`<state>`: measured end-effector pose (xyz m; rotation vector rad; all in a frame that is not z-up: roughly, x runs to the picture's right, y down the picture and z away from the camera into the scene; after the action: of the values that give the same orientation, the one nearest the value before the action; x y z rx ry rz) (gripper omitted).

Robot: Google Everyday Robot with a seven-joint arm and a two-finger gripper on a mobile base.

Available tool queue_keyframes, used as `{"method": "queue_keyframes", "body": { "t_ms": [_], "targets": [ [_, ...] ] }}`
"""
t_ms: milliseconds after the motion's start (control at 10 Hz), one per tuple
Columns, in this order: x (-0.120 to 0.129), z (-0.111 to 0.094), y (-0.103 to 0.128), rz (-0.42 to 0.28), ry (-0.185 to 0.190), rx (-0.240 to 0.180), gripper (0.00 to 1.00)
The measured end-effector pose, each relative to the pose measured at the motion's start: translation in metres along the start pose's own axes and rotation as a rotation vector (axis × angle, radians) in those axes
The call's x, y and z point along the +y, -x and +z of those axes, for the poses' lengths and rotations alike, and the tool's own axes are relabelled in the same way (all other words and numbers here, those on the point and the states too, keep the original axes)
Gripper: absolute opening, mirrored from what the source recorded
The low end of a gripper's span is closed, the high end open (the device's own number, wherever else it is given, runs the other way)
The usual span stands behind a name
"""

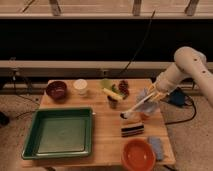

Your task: Place brush in red bowl

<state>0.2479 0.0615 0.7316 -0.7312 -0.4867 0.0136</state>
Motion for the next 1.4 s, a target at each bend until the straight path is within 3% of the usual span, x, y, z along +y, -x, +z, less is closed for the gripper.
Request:
{"method": "queue_keyframes", "body": {
  "t_ms": [500, 1400],
  "targets": [
    [0.024, -0.006, -0.016, -0.078, 0.082, -0.037, 0.0],
    [0.11, 0.008, -0.024, -0.19, 0.229, -0.105, 0.0]
  ]
}}
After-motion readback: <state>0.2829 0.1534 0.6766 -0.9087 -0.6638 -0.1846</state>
